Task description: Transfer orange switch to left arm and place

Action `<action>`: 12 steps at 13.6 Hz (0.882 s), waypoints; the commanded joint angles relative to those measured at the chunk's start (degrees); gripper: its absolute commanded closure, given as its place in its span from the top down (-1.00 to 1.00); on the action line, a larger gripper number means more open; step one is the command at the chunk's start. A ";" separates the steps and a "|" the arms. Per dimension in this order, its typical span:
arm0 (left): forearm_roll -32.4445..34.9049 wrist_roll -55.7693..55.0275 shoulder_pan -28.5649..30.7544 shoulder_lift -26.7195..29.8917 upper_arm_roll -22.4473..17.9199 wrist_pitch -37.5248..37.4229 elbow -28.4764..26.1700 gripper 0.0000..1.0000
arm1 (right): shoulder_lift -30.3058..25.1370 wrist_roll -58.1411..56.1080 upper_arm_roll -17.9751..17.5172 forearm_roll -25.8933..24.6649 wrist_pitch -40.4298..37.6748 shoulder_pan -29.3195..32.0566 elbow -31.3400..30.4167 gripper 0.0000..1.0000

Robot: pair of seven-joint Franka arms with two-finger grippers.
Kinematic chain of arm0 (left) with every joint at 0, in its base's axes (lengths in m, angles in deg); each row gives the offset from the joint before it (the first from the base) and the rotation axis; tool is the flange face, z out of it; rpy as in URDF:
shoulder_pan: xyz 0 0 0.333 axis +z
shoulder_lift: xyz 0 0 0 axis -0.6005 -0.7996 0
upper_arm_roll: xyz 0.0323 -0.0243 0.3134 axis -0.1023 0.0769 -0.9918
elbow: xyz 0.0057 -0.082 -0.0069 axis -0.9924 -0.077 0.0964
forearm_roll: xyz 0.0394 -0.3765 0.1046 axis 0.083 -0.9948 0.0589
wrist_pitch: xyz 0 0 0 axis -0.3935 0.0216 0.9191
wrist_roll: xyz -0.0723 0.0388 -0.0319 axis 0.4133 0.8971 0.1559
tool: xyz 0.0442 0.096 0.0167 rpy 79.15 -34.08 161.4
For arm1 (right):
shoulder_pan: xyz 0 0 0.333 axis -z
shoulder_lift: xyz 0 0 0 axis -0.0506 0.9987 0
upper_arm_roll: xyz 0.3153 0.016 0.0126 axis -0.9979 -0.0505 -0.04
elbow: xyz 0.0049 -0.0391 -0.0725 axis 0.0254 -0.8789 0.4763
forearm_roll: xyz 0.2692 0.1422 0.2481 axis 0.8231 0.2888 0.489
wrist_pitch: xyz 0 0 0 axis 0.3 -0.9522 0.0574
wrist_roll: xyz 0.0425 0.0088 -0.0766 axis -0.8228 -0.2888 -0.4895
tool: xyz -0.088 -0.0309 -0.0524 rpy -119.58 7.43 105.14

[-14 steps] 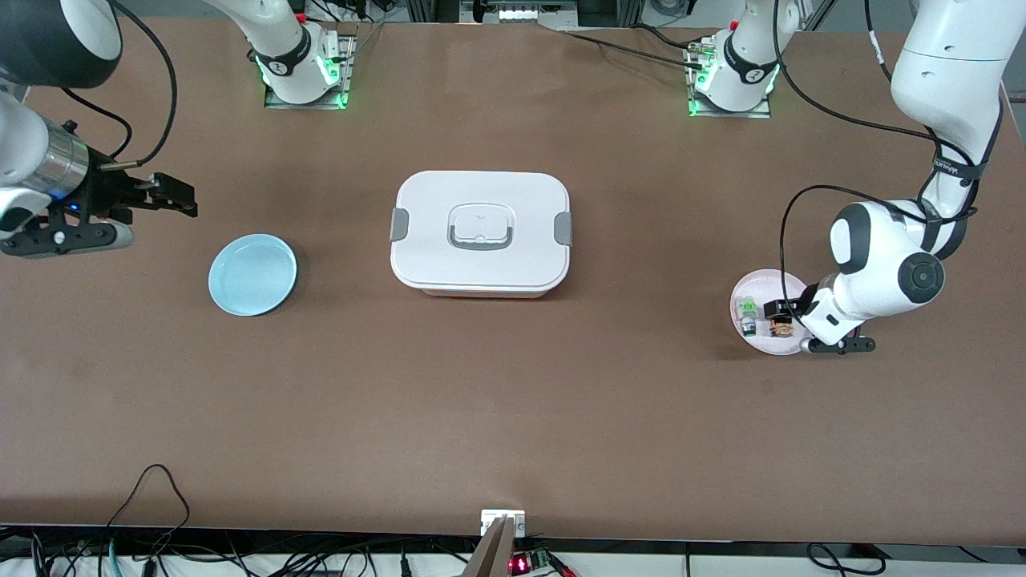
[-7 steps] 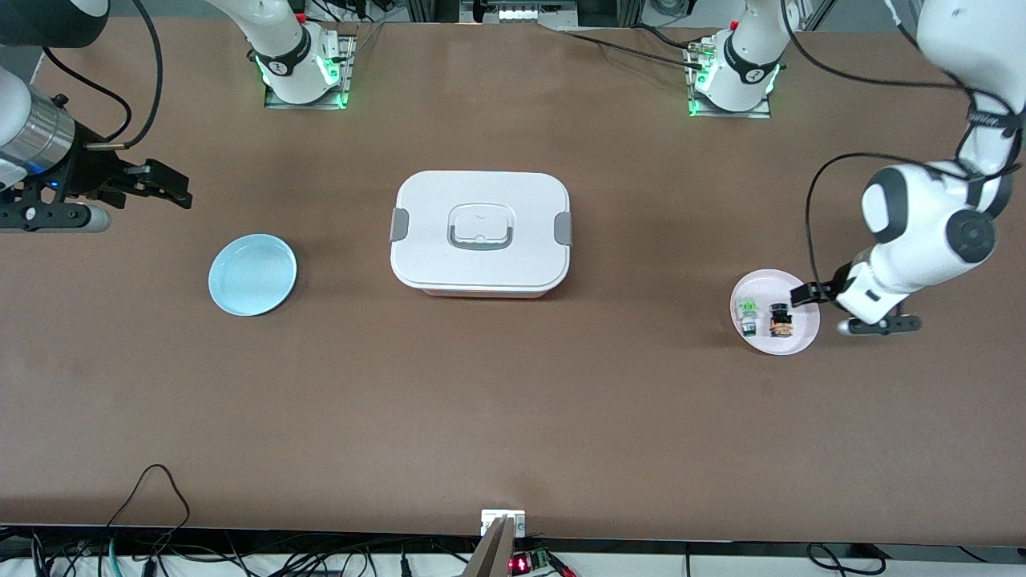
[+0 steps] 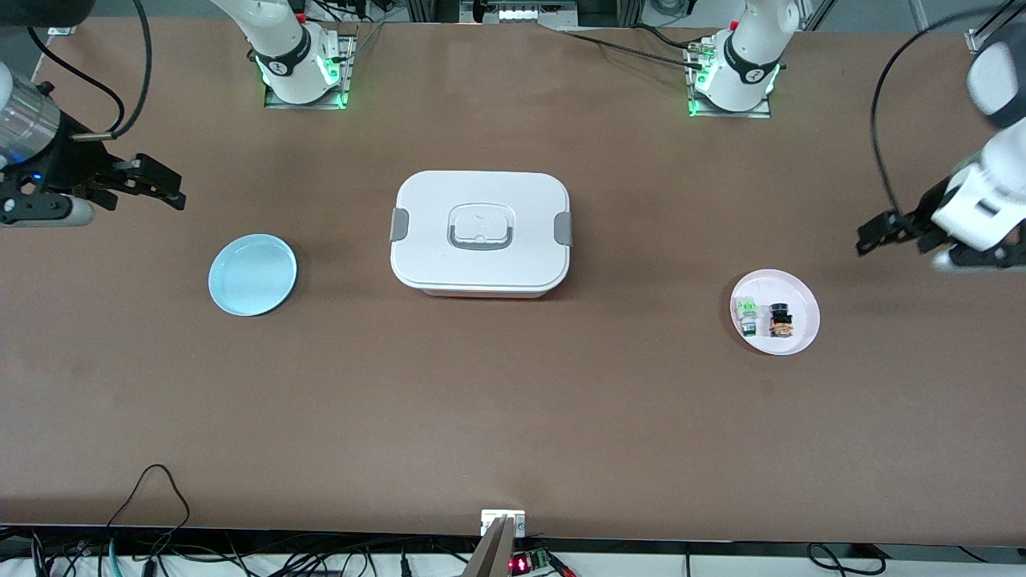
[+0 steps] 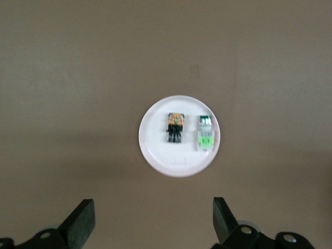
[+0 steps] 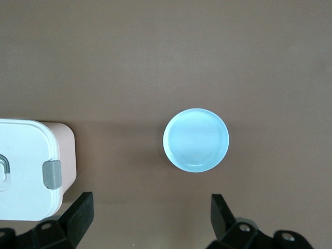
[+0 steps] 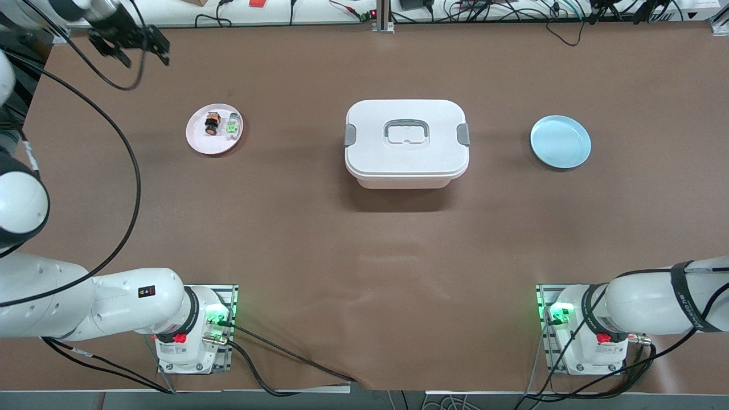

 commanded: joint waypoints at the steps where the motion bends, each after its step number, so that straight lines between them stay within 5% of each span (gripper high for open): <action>1: 0.62 0.10 -1.13 -0.80 0.08 -14.27 12.75 1.00 | 1.19 1.43 -1.08 0.63 -0.82 0.85 3.00 1.00; 12: -1.76 -0.33 -3.95 -1.51 0.86 -15.10 15.96 1.00 | 1.19 5.22 -1.17 -0.08 -1.27 0.67 1.95 1.00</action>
